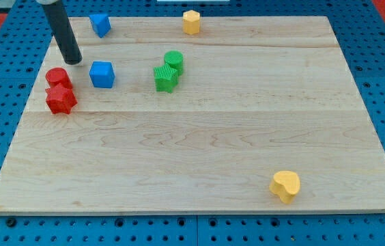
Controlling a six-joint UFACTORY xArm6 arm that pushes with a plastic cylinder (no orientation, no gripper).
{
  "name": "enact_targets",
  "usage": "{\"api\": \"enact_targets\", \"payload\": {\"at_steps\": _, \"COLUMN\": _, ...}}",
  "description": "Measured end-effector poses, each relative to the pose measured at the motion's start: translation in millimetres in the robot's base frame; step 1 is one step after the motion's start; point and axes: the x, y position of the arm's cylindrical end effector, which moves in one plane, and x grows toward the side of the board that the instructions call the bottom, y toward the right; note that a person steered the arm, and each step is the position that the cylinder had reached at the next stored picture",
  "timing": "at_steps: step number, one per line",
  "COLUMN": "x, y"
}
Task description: Move blue cube to the right and upside of the board
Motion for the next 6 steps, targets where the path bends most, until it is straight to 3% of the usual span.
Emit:
{"api": "enact_targets", "payload": {"at_steps": 1, "x": 8.6, "y": 50.9}}
{"api": "enact_targets", "payload": {"at_steps": 2, "x": 40.8, "y": 55.5}}
{"api": "enact_targets", "payload": {"at_steps": 3, "x": 47.4, "y": 110.3}}
{"api": "enact_targets", "payload": {"at_steps": 5, "x": 139.6, "y": 102.6}}
{"api": "enact_targets", "payload": {"at_steps": 6, "x": 154.5, "y": 157.3}}
